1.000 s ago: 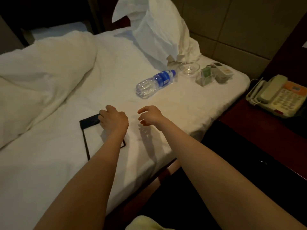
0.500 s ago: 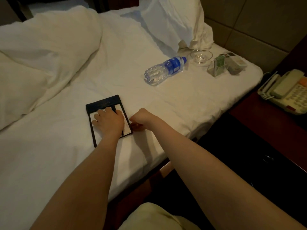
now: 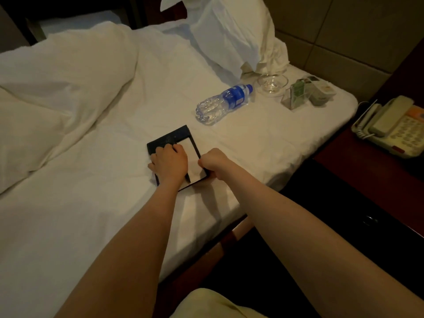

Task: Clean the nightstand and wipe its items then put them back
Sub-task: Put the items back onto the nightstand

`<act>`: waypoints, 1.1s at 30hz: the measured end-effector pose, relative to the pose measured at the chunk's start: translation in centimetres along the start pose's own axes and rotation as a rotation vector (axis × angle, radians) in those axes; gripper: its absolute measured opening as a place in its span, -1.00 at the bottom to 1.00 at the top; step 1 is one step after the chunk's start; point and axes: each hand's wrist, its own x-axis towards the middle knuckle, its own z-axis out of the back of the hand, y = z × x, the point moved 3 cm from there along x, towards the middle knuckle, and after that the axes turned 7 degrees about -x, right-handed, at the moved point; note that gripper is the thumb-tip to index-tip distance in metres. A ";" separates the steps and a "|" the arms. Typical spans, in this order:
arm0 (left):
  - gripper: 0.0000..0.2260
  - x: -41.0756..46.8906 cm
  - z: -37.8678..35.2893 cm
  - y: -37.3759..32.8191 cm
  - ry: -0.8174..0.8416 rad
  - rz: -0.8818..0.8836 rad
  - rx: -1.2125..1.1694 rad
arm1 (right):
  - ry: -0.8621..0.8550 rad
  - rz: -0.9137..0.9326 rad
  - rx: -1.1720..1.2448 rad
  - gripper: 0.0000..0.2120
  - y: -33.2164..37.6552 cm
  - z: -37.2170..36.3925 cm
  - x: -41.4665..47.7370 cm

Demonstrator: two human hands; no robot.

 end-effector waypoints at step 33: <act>-0.62 -24.1 -22.6 -36.0 0.890 -0.720 -0.119 | -0.908 -0.465 0.712 -0.88 -32.2 35.7 -12.0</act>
